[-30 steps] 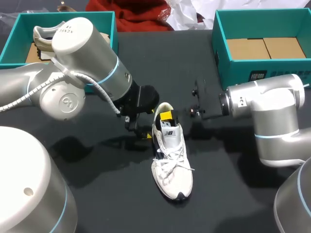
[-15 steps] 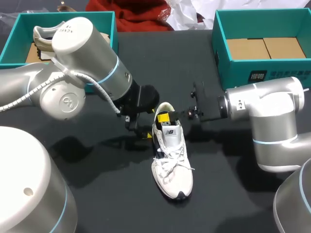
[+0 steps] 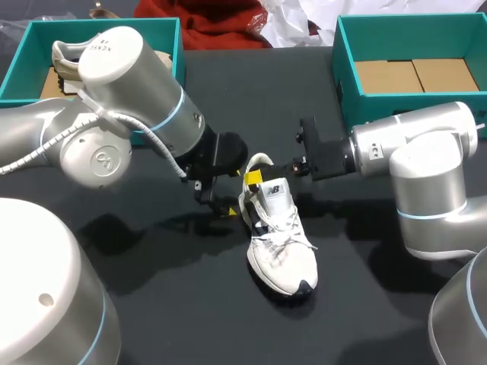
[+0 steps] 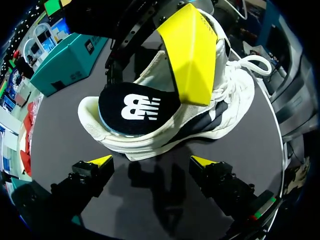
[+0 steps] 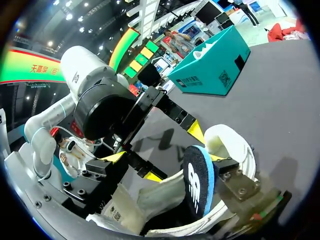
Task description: Take the shoe out of the shoebox, open the shoe tongue, remove and reinsert the insole, then place the shoe into the shoebox
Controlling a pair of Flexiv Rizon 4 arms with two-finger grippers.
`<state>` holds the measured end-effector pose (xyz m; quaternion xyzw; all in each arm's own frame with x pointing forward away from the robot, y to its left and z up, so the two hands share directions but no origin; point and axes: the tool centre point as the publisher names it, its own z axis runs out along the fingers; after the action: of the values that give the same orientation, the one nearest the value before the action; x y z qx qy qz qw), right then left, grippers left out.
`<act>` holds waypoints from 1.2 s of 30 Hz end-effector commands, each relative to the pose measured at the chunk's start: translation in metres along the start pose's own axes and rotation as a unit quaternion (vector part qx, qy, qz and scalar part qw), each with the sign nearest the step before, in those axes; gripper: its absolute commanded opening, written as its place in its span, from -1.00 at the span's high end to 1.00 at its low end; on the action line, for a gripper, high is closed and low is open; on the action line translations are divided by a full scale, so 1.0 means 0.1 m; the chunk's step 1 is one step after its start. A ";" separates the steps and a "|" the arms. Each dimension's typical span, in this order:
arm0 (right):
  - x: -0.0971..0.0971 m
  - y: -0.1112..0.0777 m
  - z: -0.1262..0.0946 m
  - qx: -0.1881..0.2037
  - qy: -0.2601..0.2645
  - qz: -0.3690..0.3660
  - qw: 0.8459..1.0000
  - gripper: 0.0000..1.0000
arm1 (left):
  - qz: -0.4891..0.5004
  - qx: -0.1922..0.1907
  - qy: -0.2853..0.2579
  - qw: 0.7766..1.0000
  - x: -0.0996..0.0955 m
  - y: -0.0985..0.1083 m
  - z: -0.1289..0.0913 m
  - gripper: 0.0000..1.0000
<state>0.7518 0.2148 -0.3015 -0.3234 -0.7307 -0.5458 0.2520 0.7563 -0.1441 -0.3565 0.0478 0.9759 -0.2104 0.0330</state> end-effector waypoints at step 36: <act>0.05 -0.08 -0.15 -0.003 -0.087 0.030 0.996 -0.53 | -0.007 -0.001 -0.022 1.000 0.00 0.10 -0.17 -1.00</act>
<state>0.7421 0.2010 -0.2998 -0.3928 -0.7373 -0.5112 0.2019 0.7602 -0.1316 -0.3487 0.0368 0.9754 -0.2114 0.0497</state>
